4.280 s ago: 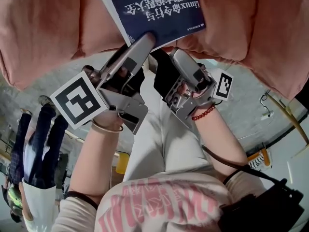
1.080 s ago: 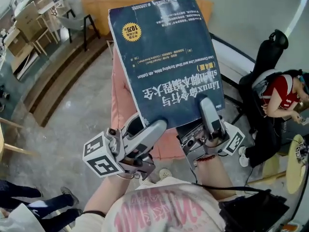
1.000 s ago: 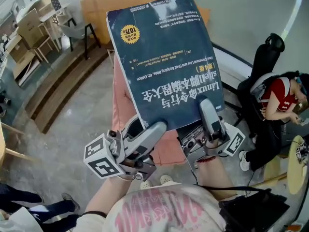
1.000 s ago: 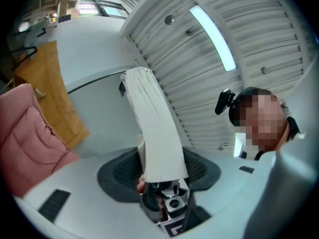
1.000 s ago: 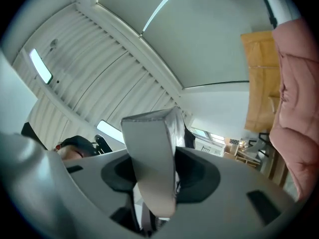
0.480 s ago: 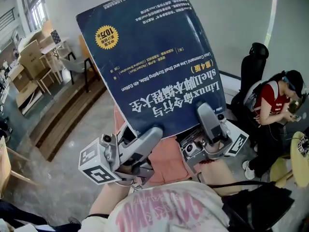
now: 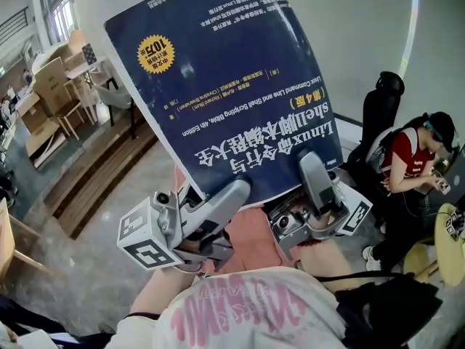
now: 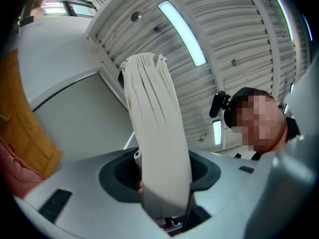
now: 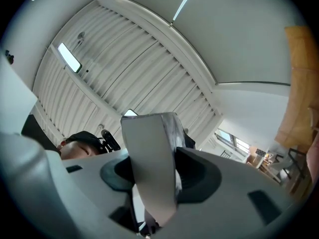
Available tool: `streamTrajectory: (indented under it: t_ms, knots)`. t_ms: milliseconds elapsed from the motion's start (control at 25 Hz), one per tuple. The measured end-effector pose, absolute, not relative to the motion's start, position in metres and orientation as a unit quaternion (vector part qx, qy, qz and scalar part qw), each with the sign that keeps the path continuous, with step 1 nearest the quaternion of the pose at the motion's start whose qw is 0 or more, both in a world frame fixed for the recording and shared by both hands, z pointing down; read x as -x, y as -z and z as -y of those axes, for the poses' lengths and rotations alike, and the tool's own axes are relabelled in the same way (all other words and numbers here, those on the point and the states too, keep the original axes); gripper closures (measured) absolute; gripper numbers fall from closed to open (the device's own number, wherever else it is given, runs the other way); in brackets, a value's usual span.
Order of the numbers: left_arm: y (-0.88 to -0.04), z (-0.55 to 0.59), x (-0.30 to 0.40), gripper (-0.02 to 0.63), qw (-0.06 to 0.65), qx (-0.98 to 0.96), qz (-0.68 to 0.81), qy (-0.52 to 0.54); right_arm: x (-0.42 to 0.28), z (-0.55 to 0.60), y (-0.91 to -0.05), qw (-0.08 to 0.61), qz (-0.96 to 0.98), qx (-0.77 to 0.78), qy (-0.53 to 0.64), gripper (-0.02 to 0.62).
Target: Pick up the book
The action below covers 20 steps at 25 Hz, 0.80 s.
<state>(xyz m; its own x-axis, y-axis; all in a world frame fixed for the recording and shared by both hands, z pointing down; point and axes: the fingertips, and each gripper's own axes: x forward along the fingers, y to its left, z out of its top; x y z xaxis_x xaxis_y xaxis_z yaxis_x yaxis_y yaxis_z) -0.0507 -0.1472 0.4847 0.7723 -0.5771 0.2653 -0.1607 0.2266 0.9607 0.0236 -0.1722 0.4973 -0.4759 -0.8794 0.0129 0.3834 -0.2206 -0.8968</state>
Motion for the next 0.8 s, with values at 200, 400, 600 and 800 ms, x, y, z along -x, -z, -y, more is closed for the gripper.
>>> streamTrajectory:
  t_ms: [200,400,600,800]
  knots:
    - [-0.4835,0.1489,0.0522,0.388,0.725,-0.600,0.307,0.141,-0.0227,0.1694,-0.4980,0.430,-0.436,0.284,0.738,0.390]
    - [-0.4812,0.1513,0.0537,0.388,0.731,-0.593,0.305,0.146,-0.0217,0.1682,-0.4963,0.428,-0.428,0.290,0.741,0.387]
    - [-0.4805,0.1514,0.0529,0.390,0.723,-0.606,0.297,0.147,-0.0222,0.1694,-0.4956,0.434,-0.434,0.287,0.735,0.385]
    - [-0.4806,0.1524,0.0527,0.390,0.714,-0.619,0.292,0.148,-0.0219,0.1707,-0.4961,0.440,-0.441,0.283,0.729,0.385]
